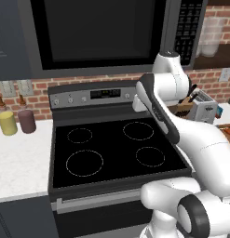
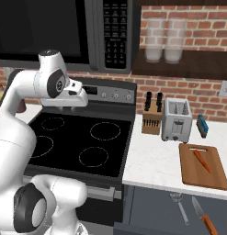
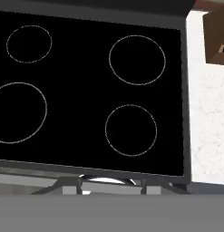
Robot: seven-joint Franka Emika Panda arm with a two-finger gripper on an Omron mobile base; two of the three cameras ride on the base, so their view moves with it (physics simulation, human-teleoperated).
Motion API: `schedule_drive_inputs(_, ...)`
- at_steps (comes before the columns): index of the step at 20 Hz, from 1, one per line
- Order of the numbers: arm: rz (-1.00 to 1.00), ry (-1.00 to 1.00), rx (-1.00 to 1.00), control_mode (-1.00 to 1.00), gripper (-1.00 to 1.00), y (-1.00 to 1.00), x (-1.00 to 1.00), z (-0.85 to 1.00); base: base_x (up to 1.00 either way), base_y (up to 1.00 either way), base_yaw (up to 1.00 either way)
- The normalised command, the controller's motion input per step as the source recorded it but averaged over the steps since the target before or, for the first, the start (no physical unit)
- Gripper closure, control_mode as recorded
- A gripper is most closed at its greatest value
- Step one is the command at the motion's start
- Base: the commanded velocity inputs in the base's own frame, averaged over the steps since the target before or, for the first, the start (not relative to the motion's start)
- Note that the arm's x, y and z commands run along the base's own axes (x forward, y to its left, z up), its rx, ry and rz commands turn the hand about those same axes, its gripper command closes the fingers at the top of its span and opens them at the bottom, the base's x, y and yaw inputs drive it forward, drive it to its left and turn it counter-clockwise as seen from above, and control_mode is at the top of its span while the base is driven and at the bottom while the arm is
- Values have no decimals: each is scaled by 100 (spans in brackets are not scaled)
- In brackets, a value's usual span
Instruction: Place the appropriate cutting tool for cutting the carrot skin on the cutting board.
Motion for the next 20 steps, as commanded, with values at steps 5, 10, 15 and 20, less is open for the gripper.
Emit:
schedule_drive_inputs(5,0,0,0,-100,-100,-17,-16,-6,0,0,0)
schedule_drive_inputs(10,-2,0,8,-100,-100,-64,-43,-22,0,0,0)
schedule_drive_inputs(15,-1,1,3,-100,-100,-86,-22,-12,0,0,0)
schedule_drive_inputs(20,-1,4,-2,-100,-100,-82,-1,-29,0,0,0)
